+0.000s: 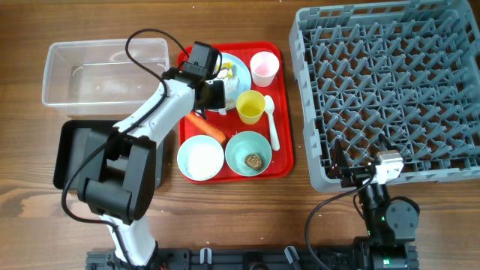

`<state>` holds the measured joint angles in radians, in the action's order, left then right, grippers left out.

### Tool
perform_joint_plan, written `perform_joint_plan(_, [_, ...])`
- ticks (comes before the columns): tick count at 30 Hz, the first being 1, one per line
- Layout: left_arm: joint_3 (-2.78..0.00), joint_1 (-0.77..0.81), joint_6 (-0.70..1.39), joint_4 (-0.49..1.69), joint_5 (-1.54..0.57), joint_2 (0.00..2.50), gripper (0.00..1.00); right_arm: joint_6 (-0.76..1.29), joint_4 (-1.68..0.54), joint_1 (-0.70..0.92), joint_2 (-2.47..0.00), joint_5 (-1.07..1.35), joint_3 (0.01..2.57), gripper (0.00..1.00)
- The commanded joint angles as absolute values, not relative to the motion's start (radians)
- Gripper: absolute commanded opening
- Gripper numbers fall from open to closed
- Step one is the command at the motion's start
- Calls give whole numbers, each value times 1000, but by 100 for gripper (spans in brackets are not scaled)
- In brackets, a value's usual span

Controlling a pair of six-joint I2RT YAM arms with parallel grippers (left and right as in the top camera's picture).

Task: Sort waste into correct bins and load items into the dishwasher rack
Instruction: 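Carry the tissue left and drop it into the clear bin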

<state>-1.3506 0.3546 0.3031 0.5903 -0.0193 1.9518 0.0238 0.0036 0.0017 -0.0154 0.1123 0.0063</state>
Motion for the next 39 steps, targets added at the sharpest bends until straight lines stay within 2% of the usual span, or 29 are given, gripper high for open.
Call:
perform_joint_plan(1, [-1360, 358, 298, 594, -2, 1962, 24, 15, 8, -1, -9, 129, 5, 100])
perform_joint_plan(4, [-1360, 358, 298, 591, -2, 1962, 4, 15, 8, -1, -9, 129, 5, 100])
perform_joint_plan(9, [-1363, 358, 298, 590, -2, 1932, 4, 15, 8, -1, -9, 129, 5, 100])
perform_joint_plan(19, [-1376, 355, 298, 583, 1, 1687, 4, 15, 8, -1, -9, 129, 5, 100])
perform_joint_plan(24, [-1376, 319, 299, 583, 115, 1612, 4, 15, 8, -1, -9, 129, 5, 100])
perform_joint_plan(27, [-1376, 260, 300, 583, 115, 1604, 4, 15, 8, -1, -9, 128, 5, 100])
perform_joint_plan(39, [-1373, -145, 360, 621, 113, 1605, 4, 15, 8, -1, -9, 129, 5, 100])
